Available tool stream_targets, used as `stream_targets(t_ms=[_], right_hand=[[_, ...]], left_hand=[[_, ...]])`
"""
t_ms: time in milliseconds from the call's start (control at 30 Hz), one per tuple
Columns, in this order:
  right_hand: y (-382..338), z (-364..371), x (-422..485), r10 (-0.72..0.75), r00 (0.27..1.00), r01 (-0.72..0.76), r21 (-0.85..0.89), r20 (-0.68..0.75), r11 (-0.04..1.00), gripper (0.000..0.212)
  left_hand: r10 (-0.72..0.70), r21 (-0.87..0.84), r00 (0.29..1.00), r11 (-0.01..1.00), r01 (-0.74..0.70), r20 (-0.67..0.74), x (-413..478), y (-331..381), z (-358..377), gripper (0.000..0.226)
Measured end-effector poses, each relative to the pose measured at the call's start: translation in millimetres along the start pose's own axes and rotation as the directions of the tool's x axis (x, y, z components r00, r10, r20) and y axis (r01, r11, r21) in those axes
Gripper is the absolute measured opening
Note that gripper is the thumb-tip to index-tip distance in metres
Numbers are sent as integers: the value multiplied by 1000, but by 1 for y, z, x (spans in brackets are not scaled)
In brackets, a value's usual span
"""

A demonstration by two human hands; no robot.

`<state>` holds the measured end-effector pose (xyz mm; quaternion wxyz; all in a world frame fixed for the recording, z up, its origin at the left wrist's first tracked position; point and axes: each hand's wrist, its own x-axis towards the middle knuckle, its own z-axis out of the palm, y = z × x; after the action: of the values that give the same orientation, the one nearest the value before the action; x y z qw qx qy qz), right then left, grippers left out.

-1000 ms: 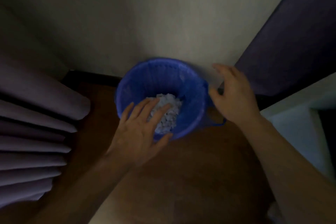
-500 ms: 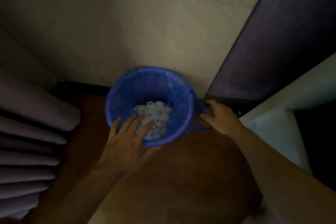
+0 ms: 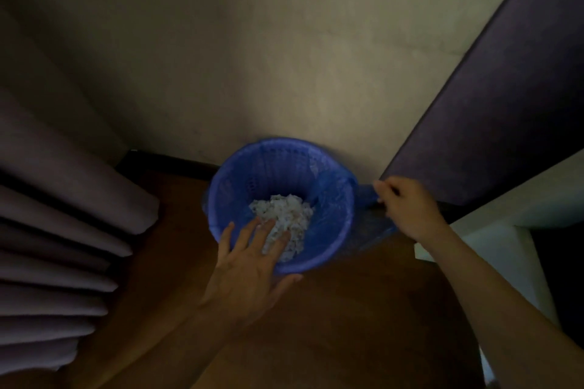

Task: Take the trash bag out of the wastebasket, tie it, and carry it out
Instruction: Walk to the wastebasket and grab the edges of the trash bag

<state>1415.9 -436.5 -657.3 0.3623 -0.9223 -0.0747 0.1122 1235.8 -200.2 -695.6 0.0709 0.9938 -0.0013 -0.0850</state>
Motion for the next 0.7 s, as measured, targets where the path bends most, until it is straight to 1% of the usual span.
stream_targets(t_ms=[67, 100, 167, 200, 267, 333, 433, 567, 700], right_hand=[[-14, -9, -4, -37, 995, 50, 137, -98, 989, 40], [-20, -12, -7, -26, 993, 53, 242, -112, 969, 38], [-29, -16, -13, 26, 996, 14, 426, -89, 905, 30], [-33, -18, -15, 41, 997, -2, 483, -70, 876, 25], [-42, -21, -20, 30, 998, 3, 581, -46, 814, 18], [-51, -24, -24, -10, 999, 29, 676, -33, 737, 22], [-71, -24, -31, -81, 997, 59, 762, -8, 645, 26], [-95, -17, -41, -208, 978, 99, 813, 27, 573, 21], [-117, -8, -50, -345, 932, 67, 888, 107, 456, 26]], left_hand=[[-15, -8, 1000, 1000, 15, -2, 1, 4, 1, 73], [-22, -11, 1000, 1000, 22, -4, 2, 6, 1, 74], [-32, -7, 999, 999, 32, -11, 3, 9, 2, 75], [-34, -6, 999, 999, 34, -16, 3, 11, 3, 75], [-38, -11, 999, 999, 38, -24, 4, 13, 5, 74], [-38, -5, 999, 999, 38, -33, 5, 14, 7, 73], [-30, 1, 998, 1000, 30, -53, 5, 13, 9, 72], [-22, -4, 998, 1000, 22, -64, 6, 11, 12, 73], [-38, -6, 998, 999, 37, -56, 6, 13, 11, 74]])
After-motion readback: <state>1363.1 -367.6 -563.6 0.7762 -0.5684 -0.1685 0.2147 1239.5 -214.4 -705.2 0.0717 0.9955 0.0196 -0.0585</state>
